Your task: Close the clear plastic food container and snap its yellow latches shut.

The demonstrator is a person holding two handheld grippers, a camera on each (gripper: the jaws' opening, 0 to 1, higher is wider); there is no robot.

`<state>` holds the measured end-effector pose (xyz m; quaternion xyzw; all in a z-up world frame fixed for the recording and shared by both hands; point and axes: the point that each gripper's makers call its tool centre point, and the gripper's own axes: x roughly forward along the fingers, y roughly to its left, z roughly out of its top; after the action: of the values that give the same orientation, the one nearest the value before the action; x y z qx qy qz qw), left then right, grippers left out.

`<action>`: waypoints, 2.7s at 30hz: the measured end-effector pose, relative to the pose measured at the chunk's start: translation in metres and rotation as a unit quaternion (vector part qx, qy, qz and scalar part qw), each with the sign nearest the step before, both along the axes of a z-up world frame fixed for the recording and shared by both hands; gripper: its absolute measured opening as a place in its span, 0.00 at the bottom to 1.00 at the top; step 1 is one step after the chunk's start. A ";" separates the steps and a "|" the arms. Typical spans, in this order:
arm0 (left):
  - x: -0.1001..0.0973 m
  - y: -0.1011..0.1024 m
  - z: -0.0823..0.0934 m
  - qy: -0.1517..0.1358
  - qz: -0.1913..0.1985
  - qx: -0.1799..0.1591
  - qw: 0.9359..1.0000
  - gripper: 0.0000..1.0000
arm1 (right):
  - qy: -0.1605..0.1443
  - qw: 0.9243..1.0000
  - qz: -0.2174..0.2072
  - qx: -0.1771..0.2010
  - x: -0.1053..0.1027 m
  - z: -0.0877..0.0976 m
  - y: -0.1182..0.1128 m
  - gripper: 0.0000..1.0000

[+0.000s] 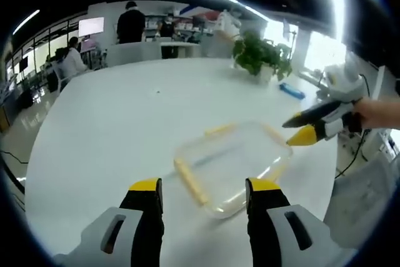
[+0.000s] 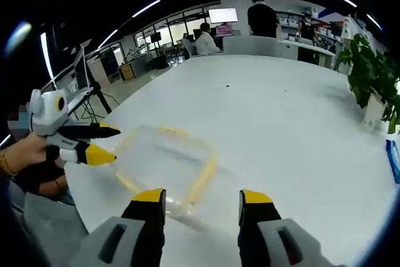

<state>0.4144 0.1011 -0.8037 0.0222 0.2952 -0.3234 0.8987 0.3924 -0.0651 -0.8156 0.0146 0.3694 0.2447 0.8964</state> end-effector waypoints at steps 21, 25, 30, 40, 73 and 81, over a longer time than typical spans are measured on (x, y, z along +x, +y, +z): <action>0.001 -0.014 -0.012 0.043 0.014 -0.047 0.998 0.42 | 0.012 0.998 0.006 0.062 -0.002 -0.002 0.021 0.24; 0.003 -0.013 -0.015 0.058 0.019 -0.061 0.996 0.41 | 0.013 0.998 0.004 0.063 0.001 -0.003 0.021 0.23; 0.011 -0.013 -0.014 0.055 0.031 -0.061 0.996 0.40 | 0.010 0.998 -0.004 0.064 0.010 -0.002 0.022 0.23; 0.038 -0.014 -0.013 0.053 0.042 -0.061 0.996 0.38 | 0.001 0.998 -0.012 0.067 0.034 -0.002 0.020 0.23; 0.103 -0.016 -0.013 0.035 0.057 -0.067 0.996 0.38 | -0.019 0.996 -0.028 0.077 0.102 -0.001 0.016 0.22; 0.104 -0.016 -0.012 0.036 0.056 -0.066 0.996 0.38 | -0.021 0.996 -0.030 0.080 0.103 -0.001 0.017 0.22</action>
<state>0.5184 0.0850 -0.8158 -0.0651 0.3066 -0.2920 0.9036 0.4956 -0.0484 -0.8163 0.0917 0.3290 0.2470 0.9068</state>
